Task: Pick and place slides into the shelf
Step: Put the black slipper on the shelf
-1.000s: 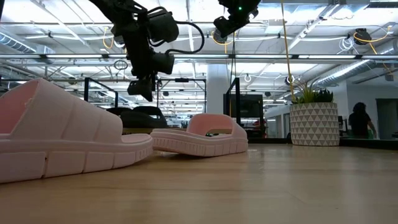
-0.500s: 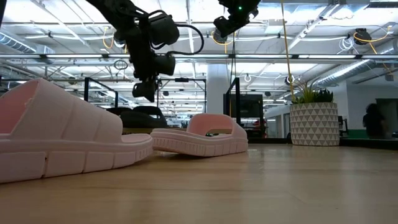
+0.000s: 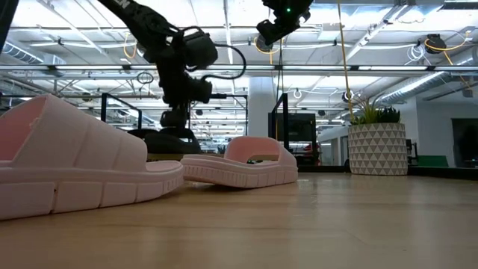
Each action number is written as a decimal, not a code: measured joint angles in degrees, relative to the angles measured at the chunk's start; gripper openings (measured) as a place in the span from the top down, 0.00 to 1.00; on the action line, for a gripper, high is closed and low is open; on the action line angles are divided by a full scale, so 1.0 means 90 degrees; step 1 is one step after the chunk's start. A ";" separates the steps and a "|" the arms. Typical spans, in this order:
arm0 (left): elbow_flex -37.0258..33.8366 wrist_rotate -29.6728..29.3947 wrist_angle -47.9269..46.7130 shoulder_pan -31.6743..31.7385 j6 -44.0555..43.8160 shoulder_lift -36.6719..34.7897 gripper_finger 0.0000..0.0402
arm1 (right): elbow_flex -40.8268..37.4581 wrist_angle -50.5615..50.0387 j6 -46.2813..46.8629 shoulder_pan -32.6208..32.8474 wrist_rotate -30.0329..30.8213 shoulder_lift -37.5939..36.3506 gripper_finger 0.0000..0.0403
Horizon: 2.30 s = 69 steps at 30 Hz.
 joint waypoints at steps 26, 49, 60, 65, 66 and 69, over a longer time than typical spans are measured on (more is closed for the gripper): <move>0.0000 0.0167 0.0583 0.0160 0.0422 0.0208 0.88 | 0.0000 -0.0005 0.0141 0.0010 -0.0007 0.0000 0.49; 0.0012 0.0652 0.0233 0.0044 0.0545 -0.0562 0.98 | 0.0000 -0.0005 0.0141 0.0012 -0.0007 0.0000 0.49; 0.0005 0.1268 -0.1451 -0.0405 -0.0644 -0.1330 0.72 | 0.0000 -0.0005 0.0309 0.0012 -0.0007 0.0000 0.49; 0.0005 0.1522 -0.1609 -0.0581 -0.1179 -0.1346 0.55 | 0.0000 -0.0005 0.0309 0.0012 -0.0005 0.0000 0.49; 0.0005 0.1637 -0.1681 -0.0582 -0.1185 -0.1338 0.52 | 0.0000 -0.0005 0.0309 0.0012 -0.0005 0.0000 0.49; -0.0035 0.1680 -0.1686 -0.0580 -0.1008 -0.1189 0.43 | 0.0000 -0.0005 0.0309 0.0012 -0.0005 0.0000 0.49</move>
